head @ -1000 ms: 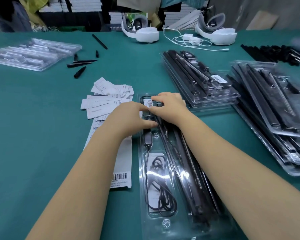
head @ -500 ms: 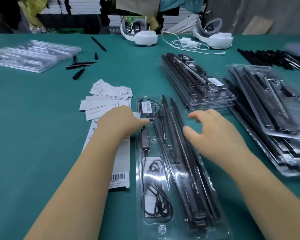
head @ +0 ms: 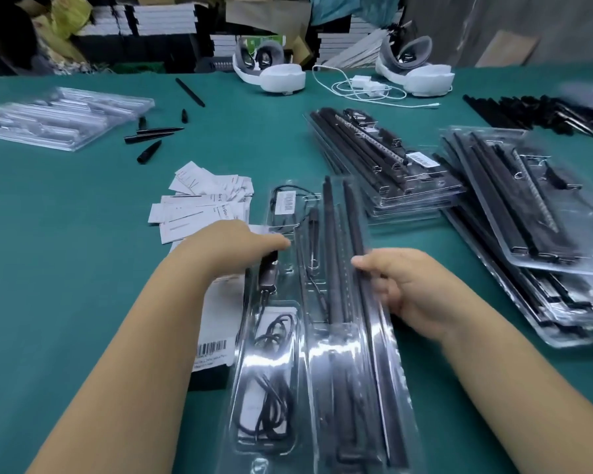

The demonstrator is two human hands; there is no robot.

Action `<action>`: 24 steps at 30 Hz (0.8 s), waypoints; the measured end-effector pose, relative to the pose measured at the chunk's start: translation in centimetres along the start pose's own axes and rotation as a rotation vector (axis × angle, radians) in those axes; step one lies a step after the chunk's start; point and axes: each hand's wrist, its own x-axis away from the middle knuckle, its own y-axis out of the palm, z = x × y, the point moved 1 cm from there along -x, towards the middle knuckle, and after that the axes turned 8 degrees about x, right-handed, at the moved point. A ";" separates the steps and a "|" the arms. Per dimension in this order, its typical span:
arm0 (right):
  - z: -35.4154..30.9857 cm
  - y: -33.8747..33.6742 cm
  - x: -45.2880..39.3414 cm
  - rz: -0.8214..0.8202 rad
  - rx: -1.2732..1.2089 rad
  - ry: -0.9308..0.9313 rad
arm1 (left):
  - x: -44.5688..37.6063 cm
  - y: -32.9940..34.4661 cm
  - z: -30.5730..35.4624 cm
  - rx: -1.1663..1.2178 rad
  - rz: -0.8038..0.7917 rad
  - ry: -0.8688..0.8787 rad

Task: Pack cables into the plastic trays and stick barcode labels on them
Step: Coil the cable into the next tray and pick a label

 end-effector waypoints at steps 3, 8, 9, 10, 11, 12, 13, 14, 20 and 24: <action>0.1 0.3 0.2 -0.076 -0.065 0.034 | 0.2 -1.0 -0.5 0.180 -0.066 0.033; 0.1 0.4 0.4 -0.180 -0.094 -0.111 | 0.7 -2.5 -1.2 0.665 -0.163 0.081; 0.2 0.3 0.3 -0.183 -0.104 -0.144 | 0.8 -2.6 -1.3 0.728 -0.211 0.086; 0.3 0.2 0.3 -0.180 -0.129 -0.164 | 1.0 -2.8 -1.4 0.742 -0.280 0.107; 0.3 0.1 0.2 -0.166 -0.169 -0.179 | 1.1 -2.8 -1.7 0.719 -0.357 0.143; 0.2 0.1 0.1 -0.137 -0.223 -0.190 | 1.4 -2.9 -1.9 0.701 -0.425 0.177; 0.2 0.0 0.0 -0.102 -0.280 -0.205 | 1.8 -3.1 -2.2 0.705 -0.490 0.204; 0.0 0.0 0.0 -0.064 -0.332 -0.219 | 2.1 -3.2 -2.4 0.739 -0.556 0.233; -0.2 -0.8 -0.4 0.110 -0.443 -0.307 | 3.3 -3.2 -3.6 1.152 -0.564 0.392; 0.0 -0.4 -0.4 0.108 -0.465 -0.321 | 2.4 -4.0 -4.3 1.064 -0.587 0.509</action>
